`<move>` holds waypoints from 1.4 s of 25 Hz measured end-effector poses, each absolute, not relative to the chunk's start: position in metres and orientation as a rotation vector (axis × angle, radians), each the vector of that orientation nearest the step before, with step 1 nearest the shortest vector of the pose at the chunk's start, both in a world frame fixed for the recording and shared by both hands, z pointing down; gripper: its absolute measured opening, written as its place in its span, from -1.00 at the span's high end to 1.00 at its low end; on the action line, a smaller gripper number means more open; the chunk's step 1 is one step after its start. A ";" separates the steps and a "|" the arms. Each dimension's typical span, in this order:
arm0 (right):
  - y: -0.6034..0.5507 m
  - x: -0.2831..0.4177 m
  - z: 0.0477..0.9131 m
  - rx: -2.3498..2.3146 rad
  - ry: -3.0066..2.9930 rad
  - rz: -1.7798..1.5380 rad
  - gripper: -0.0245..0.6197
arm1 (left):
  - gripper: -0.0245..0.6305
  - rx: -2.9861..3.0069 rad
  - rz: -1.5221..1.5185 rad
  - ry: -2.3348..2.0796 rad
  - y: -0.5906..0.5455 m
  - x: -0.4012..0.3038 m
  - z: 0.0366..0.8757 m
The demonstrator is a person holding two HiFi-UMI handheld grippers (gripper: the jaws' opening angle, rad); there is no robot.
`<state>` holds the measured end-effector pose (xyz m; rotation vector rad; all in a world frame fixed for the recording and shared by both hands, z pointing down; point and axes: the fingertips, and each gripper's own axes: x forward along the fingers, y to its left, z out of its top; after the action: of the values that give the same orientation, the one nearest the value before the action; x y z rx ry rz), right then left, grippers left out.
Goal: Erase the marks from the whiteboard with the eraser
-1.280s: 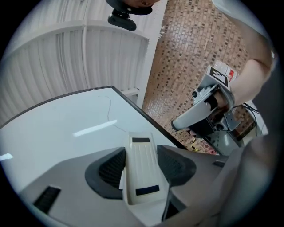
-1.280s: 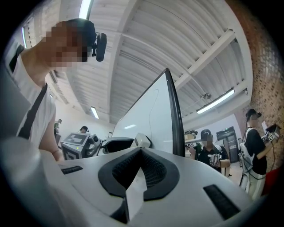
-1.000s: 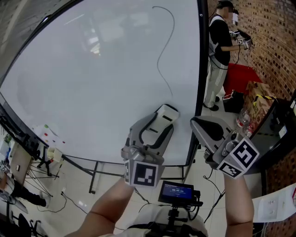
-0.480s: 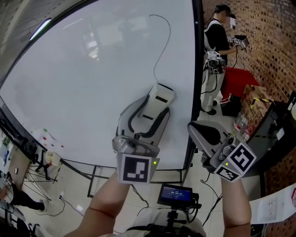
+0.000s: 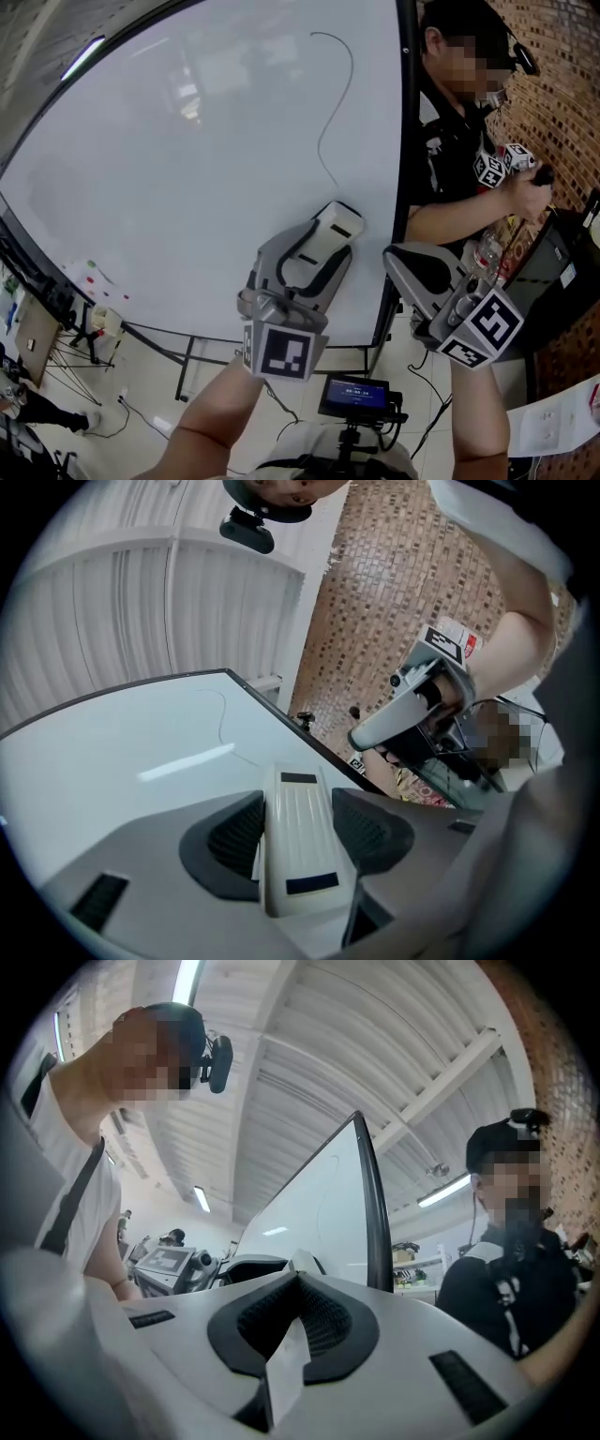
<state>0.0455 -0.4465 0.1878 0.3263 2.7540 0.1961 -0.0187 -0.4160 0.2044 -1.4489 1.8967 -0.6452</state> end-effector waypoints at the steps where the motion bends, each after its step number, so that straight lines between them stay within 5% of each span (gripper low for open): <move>1: -0.444 0.043 0.183 0.330 2.747 0.204 0.89 | 0.19 -1.444 -0.647 1.874 -0.416 -0.019 0.197; 9: -0.432 0.041 0.172 0.360 2.707 0.244 0.89 | 0.17 -1.284 -0.464 1.840 -0.399 -0.025 0.113; 21: -0.436 0.047 0.166 0.375 2.688 0.224 0.89 | 0.19 -1.404 -0.710 1.845 -0.414 -0.009 0.183; 35: -0.440 0.025 0.161 0.336 2.683 0.210 0.89 | 0.18 -1.345 -0.508 1.774 -0.416 -0.025 0.119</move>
<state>0.0245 -0.4401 0.1609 0.3361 2.6832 0.2103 -0.0245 -0.4156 0.1189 -1.3448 1.7737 -0.5076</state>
